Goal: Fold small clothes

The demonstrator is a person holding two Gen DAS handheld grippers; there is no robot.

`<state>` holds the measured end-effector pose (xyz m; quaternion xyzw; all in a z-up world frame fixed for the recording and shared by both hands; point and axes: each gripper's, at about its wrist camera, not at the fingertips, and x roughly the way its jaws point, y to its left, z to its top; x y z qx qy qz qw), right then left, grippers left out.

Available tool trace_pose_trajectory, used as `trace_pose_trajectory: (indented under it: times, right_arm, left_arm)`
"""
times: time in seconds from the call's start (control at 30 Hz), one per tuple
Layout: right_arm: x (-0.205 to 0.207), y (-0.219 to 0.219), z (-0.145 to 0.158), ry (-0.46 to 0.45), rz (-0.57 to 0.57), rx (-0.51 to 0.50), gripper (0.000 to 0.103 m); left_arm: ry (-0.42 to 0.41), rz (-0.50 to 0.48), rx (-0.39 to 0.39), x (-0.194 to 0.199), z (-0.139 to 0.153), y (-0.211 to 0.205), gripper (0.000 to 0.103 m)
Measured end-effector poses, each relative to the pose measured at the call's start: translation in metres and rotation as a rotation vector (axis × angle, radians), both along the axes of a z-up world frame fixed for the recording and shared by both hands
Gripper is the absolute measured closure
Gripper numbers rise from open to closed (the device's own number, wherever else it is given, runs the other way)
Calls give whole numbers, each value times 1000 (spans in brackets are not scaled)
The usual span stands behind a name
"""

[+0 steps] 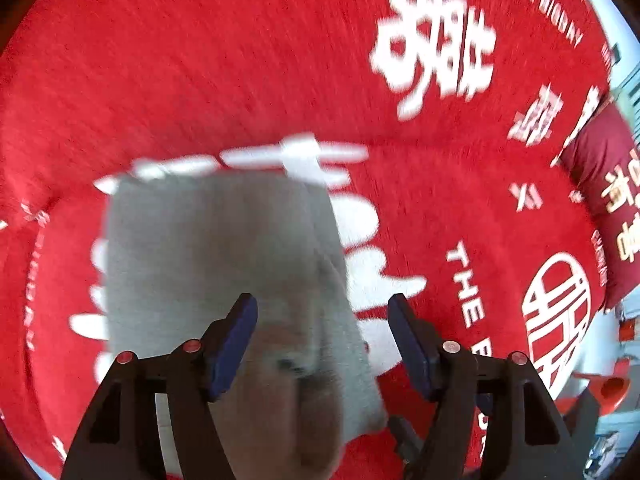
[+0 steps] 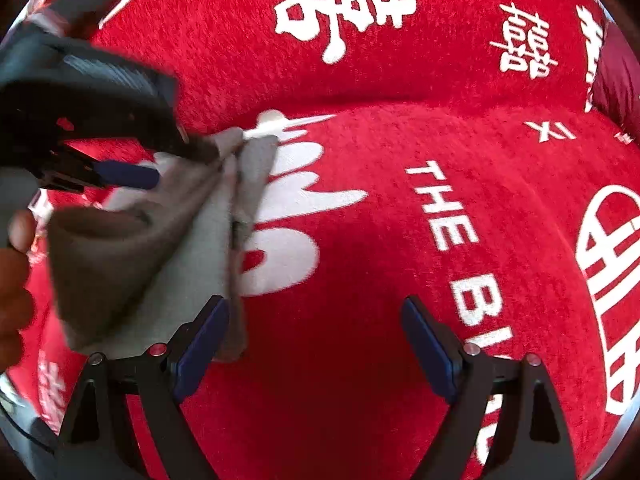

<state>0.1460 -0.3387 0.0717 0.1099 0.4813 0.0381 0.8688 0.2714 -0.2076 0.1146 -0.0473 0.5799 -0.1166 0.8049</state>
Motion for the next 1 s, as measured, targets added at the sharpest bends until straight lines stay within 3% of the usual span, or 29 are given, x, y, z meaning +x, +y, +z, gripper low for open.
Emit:
trace_pose_trajectory:
  times: [0.03, 0.1, 0.17, 0.27, 0.37, 0.53, 0.63, 0.77, 0.87, 0.93, 0.97, 1.0]
  right_arm:
    - [-1, 2, 5, -11, 10, 20, 13]
    - [0, 8, 15, -37, 49, 68, 13]
    - [4, 18, 23, -56, 108, 127, 13]
    - [15, 30, 28, -60, 152, 208, 13]
    - [32, 36, 22, -21, 173, 335, 13]
    - [68, 30, -5, 109, 126, 597, 13]
    - [79, 30, -17, 160, 125, 706, 14]
    - [95, 36, -26, 207, 108, 687, 15]
    - [109, 51, -28, 223, 139, 632, 28]
    - [120, 69, -30, 249, 180, 519, 50]
    - [124, 77, -32, 277, 191, 428, 77]
    - [127, 81, -31, 284, 196, 383, 80]
  left_arm:
    - [-28, 15, -15, -4, 12, 17, 32]
    - [-69, 59, 37, -11, 19, 44, 1]
    - [-126, 124, 143, -18, 15, 73, 1]
    - [-70, 150, 181, -29, -9, 110, 1]
    - [-65, 182, 263, -42, -32, 129, 1]
    - [-11, 192, 195, -56, -53, 137, 1]
    - [-37, 161, 194, -57, -53, 124, 1]
    - [-35, 116, 197, -53, -57, 103, 1]
    - [-12, 103, 205, -54, -70, 93, 1]
    - [12, 115, 169, -54, -76, 95, 1]
    - [32, 127, 144, -54, -77, 98, 1]
    - [46, 135, 124, -54, -75, 100, 1]
